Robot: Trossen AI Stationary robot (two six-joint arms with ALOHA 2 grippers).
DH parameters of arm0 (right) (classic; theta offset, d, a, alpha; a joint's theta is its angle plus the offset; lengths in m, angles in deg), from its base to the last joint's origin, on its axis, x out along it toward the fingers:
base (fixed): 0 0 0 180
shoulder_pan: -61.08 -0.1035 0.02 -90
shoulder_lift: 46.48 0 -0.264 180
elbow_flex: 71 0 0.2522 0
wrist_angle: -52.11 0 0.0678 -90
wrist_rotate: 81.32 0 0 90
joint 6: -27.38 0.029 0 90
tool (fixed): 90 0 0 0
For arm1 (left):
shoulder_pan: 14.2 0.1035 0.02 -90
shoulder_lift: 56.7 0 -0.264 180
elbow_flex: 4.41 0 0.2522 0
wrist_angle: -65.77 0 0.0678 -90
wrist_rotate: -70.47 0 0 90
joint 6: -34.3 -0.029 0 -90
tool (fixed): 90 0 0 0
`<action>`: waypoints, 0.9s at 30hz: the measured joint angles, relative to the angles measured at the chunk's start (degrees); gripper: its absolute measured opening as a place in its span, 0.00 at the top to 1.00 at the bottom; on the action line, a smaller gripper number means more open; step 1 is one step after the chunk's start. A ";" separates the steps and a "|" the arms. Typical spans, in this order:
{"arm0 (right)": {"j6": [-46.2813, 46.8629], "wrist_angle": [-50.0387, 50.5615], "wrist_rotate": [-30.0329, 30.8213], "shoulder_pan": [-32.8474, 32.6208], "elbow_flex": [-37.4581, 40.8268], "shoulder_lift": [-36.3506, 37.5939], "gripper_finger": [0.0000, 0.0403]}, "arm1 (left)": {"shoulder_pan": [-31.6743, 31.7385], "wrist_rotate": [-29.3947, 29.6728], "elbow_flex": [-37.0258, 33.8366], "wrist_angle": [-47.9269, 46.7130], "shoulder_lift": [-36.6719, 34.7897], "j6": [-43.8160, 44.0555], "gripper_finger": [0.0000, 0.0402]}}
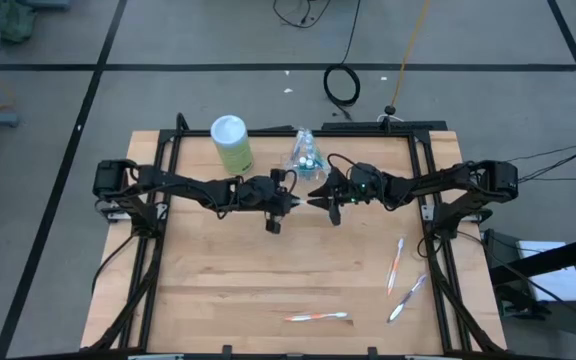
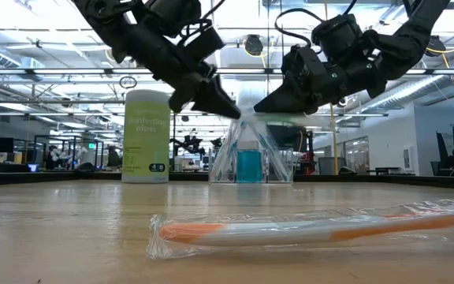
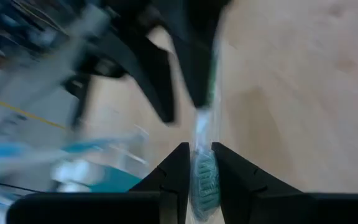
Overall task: Pick & Place toothbrushing station
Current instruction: Put the green toothbrush into the transparent organizer
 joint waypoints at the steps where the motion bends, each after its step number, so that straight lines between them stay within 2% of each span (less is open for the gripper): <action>1: -0.02 -0.02 0.00 0.02 -0.11 -0.19 0.72 | -0.02 0.73 0.00 1.58 0.00 -1.06 0.83; 8: 0.09 0.09 0.05 0.03 -0.94 -1.05 0.72 | -0.13 1.41 0.02 7.24 0.00 -9.13 0.83; 16: 0.75 0.08 0.28 0.69 -0.94 -1.05 0.72 | -0.40 2.07 0.02 7.20 0.00 -9.46 0.83; 22: -8.78 -2.84 0.20 0.46 -0.95 -1.04 0.72 | -1.42 2.11 0.07 4.92 0.00 -9.31 0.83; 27: -10.63 -2.04 0.04 -0.96 -0.96 -1.03 0.72 | -2.04 2.11 0.07 5.99 0.00 -10.17 0.83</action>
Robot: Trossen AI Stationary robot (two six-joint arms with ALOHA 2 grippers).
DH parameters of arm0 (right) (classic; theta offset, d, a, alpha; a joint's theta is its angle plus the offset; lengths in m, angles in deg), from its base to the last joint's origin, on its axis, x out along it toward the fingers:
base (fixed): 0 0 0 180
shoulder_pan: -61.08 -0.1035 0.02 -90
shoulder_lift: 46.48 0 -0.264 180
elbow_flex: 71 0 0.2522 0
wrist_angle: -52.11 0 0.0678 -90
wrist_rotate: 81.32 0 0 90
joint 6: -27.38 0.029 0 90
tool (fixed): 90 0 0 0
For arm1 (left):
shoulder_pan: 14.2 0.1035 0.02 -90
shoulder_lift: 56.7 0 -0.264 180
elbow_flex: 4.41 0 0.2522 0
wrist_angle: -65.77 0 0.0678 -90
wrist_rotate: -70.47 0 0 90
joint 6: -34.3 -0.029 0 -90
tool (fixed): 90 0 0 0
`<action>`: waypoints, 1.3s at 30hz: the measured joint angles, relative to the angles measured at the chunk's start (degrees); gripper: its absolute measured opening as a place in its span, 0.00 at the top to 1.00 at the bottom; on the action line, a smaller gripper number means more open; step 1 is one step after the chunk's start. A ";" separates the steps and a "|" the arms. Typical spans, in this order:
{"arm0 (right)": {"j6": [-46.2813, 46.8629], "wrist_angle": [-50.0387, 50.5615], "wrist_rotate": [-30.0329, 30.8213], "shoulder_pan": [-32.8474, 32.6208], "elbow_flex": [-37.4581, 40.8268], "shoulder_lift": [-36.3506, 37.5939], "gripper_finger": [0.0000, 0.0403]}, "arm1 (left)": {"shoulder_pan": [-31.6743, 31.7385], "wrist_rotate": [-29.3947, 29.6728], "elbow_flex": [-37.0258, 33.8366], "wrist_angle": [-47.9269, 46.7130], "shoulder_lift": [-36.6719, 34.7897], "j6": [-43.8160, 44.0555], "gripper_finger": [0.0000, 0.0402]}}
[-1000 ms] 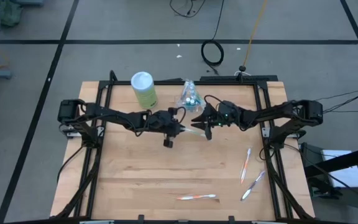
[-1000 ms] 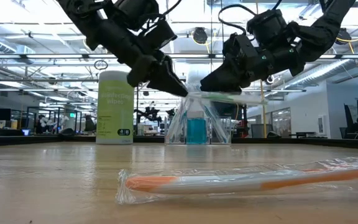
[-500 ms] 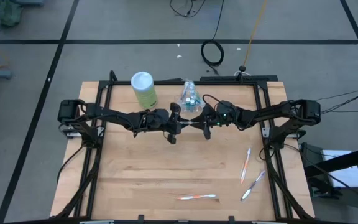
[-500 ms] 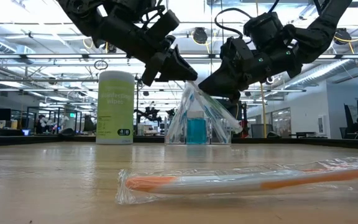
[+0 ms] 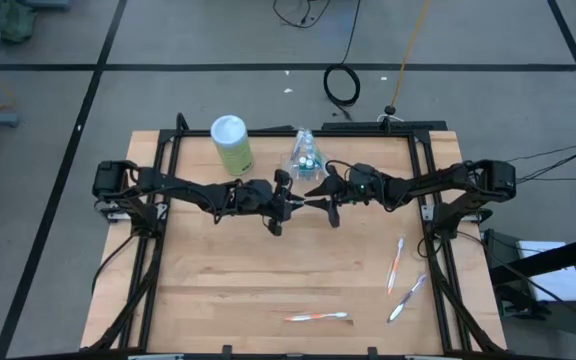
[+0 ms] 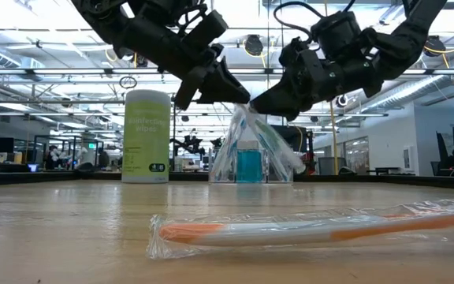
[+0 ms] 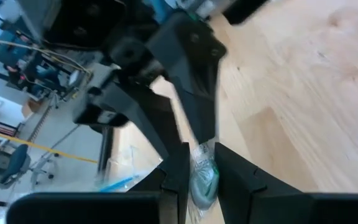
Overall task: Pick & Place toothbrushing station
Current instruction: Put the green toothbrush into the transparent organizer
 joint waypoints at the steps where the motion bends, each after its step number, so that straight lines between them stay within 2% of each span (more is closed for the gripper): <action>1: -0.06 -0.02 0.00 -0.22 0.00 0.00 0.72 | -0.04 -0.02 0.00 0.88 0.00 -0.02 0.83; 6: 0.07 -0.13 0.02 -0.27 -0.07 0.09 0.72 | -0.06 -0.02 0.00 4.43 0.00 -0.85 0.83; 21: -4.05 -0.19 0.22 0.12 -0.04 0.04 0.72 | -0.30 -0.55 0.00 5.64 0.00 -0.61 0.83; 31: -2.19 -1.08 0.20 0.08 -0.02 0.04 0.78 | -0.30 -0.51 0.00 5.05 0.00 1.03 0.83; 39: -0.47 0.29 0.17 0.08 0.02 0.04 0.69 | -0.30 -0.50 0.00 4.90 0.00 1.36 0.83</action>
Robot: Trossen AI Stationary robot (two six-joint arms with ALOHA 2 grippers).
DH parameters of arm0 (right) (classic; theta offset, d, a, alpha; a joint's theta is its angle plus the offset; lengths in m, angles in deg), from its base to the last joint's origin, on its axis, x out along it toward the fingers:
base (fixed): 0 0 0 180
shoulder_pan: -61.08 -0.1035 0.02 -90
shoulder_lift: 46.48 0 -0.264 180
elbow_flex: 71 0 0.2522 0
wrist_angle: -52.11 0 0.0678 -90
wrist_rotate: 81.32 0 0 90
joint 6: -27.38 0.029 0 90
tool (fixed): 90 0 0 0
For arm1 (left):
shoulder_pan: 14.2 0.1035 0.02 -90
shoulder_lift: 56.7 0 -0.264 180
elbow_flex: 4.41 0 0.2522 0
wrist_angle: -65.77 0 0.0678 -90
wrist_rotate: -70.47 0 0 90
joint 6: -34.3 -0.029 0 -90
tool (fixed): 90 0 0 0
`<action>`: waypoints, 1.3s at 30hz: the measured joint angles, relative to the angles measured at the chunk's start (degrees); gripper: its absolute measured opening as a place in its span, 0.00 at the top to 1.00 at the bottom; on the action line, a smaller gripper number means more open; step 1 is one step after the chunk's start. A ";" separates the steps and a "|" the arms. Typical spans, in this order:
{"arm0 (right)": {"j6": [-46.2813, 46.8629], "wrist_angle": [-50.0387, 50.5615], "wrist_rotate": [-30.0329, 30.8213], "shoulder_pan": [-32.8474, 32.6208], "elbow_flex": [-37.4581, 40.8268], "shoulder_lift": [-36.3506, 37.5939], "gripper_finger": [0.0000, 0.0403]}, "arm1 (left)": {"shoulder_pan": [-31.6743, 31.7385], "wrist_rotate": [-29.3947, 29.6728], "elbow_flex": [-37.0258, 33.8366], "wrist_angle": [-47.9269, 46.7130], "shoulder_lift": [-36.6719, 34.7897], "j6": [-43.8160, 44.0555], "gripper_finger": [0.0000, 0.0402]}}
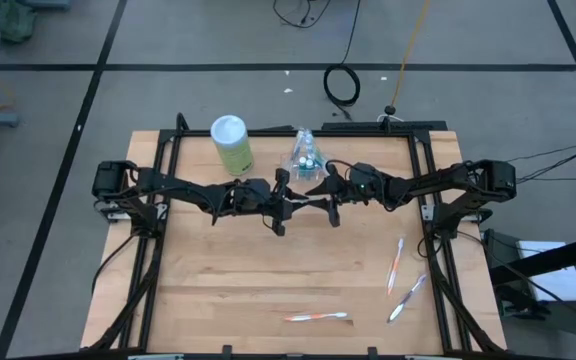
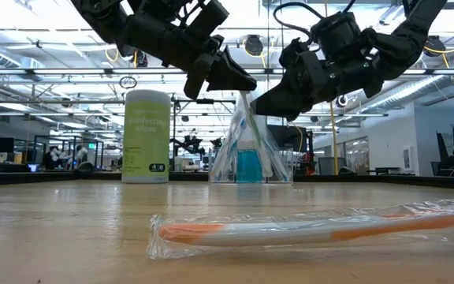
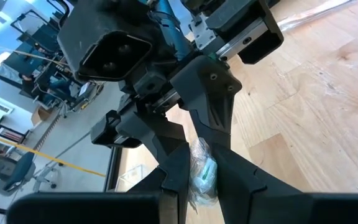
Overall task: Pick & Place toothbrushing station
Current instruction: Put the green toothbrush into the transparent organizer
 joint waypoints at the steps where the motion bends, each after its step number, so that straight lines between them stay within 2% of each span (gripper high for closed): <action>1: 0.54 -0.02 0.00 0.00 0.00 0.00 0.67 | 0.00 0.00 0.00 0.00 0.00 -0.02 0.83; 11: -1.00 -3.15 0.01 -0.90 0.02 -0.51 0.58 | 0.00 -1.51 0.02 0.57 0.00 -0.75 0.83; 16: -4.39 -6.12 0.04 -2.13 0.04 -0.96 0.57 | -0.04 -2.35 0.02 3.20 -0.02 -0.86 0.83; 19: -6.66 -6.10 -0.14 -2.27 0.04 -1.03 0.57 | -0.03 -5.44 0.02 3.43 -0.02 -1.11 0.83; 21: -6.67 -6.59 -0.20 -2.27 0.04 -1.03 0.57 | 0.00 -7.46 0.02 3.80 -0.02 -1.15 0.83; 26: -6.08 -7.61 -0.26 -2.27 0.04 -1.03 0.58 | 0.00 -7.85 0.04 3.80 -0.02 -1.77 0.83; 33: -5.71 -6.52 0.11 -1.86 0.04 -1.03 0.59 | 0.00 -5.23 0.04 1.81 -0.02 -1.33 0.83; 39: -5.86 -2.87 0.24 -1.77 0.04 -1.03 0.56 | -0.44 2.35 0.04 -0.17 -0.02 -1.97 0.83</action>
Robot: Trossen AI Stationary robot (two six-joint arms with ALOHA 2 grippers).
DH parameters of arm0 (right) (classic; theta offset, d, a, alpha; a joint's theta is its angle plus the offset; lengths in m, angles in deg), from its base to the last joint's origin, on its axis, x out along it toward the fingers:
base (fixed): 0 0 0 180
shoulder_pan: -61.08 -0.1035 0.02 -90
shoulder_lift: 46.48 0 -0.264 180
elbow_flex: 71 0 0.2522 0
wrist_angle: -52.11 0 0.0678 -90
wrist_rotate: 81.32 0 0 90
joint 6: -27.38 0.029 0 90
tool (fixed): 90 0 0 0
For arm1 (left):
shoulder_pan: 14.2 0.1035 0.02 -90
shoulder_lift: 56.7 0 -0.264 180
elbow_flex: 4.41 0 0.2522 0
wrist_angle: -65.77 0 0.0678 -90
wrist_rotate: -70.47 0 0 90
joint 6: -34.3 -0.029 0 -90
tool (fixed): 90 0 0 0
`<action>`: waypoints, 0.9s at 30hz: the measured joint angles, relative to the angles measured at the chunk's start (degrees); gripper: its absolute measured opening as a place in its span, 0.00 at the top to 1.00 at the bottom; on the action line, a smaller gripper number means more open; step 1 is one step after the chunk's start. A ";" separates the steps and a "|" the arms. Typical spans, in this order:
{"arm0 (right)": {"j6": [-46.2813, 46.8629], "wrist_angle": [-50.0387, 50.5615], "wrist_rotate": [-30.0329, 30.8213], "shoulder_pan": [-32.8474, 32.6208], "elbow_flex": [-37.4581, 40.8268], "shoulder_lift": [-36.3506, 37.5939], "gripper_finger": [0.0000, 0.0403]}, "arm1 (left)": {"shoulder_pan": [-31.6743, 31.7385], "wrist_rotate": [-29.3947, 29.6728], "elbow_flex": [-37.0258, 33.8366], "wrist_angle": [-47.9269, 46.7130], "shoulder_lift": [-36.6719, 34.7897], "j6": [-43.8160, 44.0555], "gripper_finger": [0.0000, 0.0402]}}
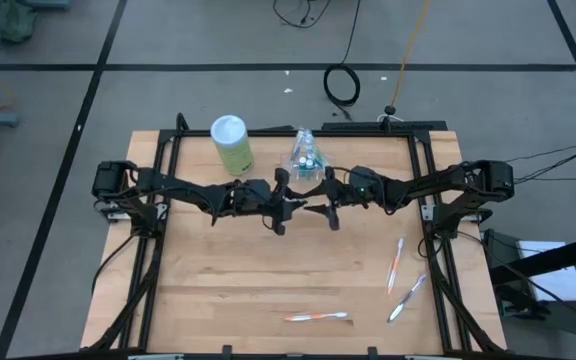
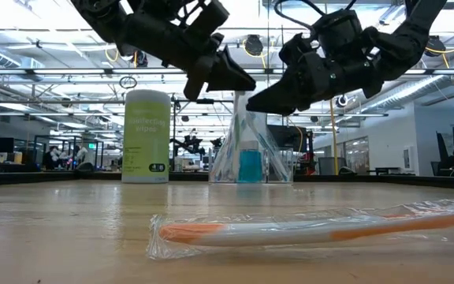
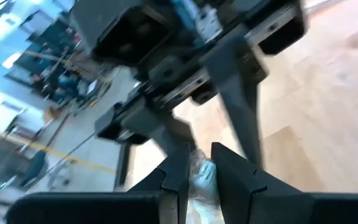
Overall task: Pick & Place toothbrushing station
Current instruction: Put the green toothbrush into the transparent organizer
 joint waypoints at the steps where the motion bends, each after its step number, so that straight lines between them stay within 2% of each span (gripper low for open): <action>1: 0.00 -0.15 -0.01 0.00 0.00 0.00 0.55 | -0.05 0.93 0.00 -0.07 0.00 0.01 0.83; 5: 0.00 -0.24 0.56 0.00 0.00 0.02 0.52 | -0.09 2.24 0.00 -0.10 0.01 1.12 0.83; 9: 0.02 -2.42 7.36 0.01 0.00 0.02 0.51 | -0.11 2.20 0.00 0.36 0.00 6.02 0.83; 15: 3.18 -4.79 4.08 -0.02 0.00 0.02 0.50 | 0.21 2.22 0.00 4.50 0.00 11.73 0.83; 19: 3.65 -6.84 4.37 0.02 0.00 0.04 0.50 | 0.28 2.16 0.00 9.63 0.00 14.21 0.83; 27: 2.29 -7.08 4.56 0.00 0.00 0.04 0.50 | 0.25 -2.83 0.00 13.28 0.00 14.69 0.83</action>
